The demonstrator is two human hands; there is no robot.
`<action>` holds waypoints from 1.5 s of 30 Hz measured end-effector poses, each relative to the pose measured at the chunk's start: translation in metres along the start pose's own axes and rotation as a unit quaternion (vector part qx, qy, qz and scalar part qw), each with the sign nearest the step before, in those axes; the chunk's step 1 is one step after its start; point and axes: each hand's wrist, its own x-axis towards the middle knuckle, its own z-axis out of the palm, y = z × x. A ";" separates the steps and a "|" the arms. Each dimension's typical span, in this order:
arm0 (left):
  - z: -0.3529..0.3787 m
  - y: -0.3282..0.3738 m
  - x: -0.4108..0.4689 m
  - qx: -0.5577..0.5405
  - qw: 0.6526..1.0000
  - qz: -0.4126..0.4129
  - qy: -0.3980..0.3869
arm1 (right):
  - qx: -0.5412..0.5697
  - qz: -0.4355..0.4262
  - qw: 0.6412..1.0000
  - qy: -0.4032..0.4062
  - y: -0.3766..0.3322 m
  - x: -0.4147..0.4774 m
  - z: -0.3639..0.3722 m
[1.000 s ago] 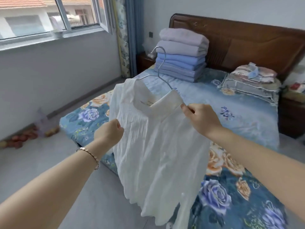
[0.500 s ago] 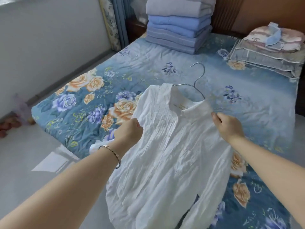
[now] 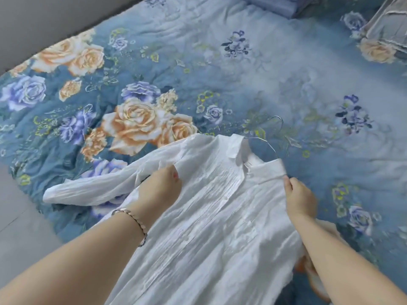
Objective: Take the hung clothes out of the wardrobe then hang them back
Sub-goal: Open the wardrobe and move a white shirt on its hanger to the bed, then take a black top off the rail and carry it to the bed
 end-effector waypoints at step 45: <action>-0.270 -0.472 -0.916 -0.064 0.677 -0.618 0.395 | -0.143 -0.900 0.333 -0.244 -0.488 -0.966 -0.370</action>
